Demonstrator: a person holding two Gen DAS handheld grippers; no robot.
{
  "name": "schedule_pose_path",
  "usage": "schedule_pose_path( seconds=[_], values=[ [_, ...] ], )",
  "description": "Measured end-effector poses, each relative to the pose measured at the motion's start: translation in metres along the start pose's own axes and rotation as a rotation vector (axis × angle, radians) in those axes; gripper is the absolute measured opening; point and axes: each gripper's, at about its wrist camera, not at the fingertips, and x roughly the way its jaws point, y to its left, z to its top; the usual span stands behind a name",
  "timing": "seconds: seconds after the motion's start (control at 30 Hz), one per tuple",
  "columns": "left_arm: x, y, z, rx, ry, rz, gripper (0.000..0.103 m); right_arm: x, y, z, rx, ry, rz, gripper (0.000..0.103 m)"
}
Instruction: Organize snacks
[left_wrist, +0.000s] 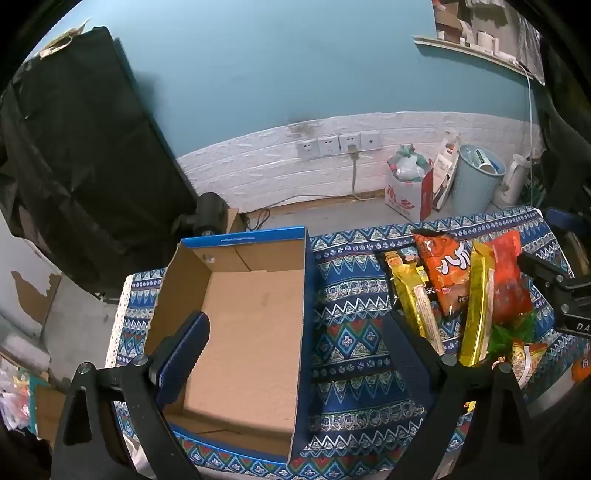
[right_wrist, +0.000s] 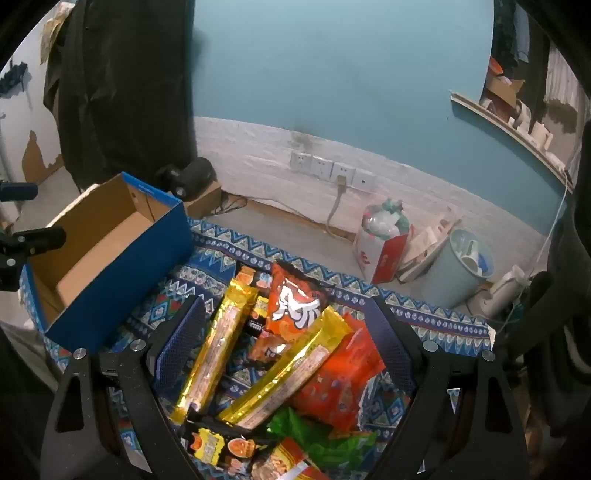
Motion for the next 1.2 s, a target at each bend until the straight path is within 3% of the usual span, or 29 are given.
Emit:
schedule_pose_path(
  seconds=[1.2],
  values=[
    [0.004, -0.005, -0.003, -0.005, 0.019, -0.033, 0.095, 0.004, 0.0, -0.002, -0.007, 0.021, 0.008, 0.086]
  ],
)
